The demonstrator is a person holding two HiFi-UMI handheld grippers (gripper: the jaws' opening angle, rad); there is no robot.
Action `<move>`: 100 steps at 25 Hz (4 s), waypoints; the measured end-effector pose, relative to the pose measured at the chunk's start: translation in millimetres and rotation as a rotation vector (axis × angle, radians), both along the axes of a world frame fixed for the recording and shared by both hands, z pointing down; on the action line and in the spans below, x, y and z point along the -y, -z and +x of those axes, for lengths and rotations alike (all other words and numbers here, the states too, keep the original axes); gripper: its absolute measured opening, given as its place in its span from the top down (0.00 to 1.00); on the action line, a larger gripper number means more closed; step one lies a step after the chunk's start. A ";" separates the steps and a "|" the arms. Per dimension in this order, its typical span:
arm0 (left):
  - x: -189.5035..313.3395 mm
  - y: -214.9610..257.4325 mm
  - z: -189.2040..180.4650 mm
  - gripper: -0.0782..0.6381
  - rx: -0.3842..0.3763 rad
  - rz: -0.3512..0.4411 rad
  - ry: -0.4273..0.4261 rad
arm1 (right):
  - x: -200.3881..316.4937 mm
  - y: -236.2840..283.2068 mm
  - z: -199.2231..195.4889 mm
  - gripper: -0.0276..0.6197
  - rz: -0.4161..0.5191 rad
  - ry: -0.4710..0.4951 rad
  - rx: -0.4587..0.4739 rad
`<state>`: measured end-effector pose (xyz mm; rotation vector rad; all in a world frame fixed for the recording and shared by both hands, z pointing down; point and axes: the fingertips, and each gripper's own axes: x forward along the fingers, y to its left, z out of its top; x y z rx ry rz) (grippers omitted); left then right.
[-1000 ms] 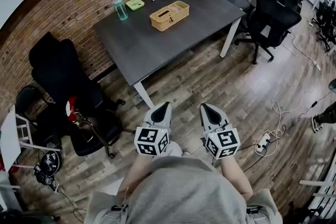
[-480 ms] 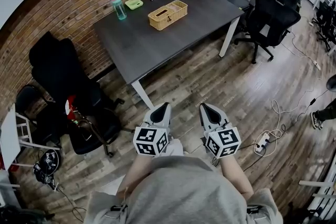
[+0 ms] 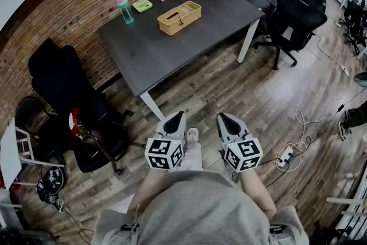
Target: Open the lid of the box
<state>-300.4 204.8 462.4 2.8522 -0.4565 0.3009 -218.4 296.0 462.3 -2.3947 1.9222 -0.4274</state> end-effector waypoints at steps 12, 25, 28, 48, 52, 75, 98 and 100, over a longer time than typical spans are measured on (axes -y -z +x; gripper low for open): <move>47.4 -2.9 54.9 0.82 -0.016 -0.001 -0.039 | 48.1 -10.1 54.4 0.83 -0.012 -0.016 0.016; 135.2 8.4 135.0 0.74 -0.031 -0.005 -0.042 | 135.0 7.3 141.2 0.74 -0.020 -0.016 0.010; 158.1 9.1 150.8 0.71 -0.027 -0.006 -0.037 | 157.2 7.3 156.8 0.72 -0.035 0.001 0.012; 287.4 2.1 236.5 0.67 -0.010 -0.003 -0.041 | 287.5 5.2 249.6 0.61 -0.025 0.003 0.036; 307.0 -1.9 244.6 0.67 -0.009 -0.013 -0.026 | 306.5 2.6 260.3 0.60 -0.026 0.012 0.027; 382.5 -17.4 286.4 0.67 0.017 -0.032 0.137 | 400.8 -8.4 321.6 0.59 -0.037 0.159 0.033; 466.0 -9.5 328.3 0.67 -0.006 -0.017 0.494 | 530.3 -26.9 396.1 0.60 -0.127 0.482 -0.018; 471.1 -9.6 328.9 0.67 -0.008 -0.014 0.520 | 539.2 -31.7 398.2 0.60 -0.135 0.509 -0.020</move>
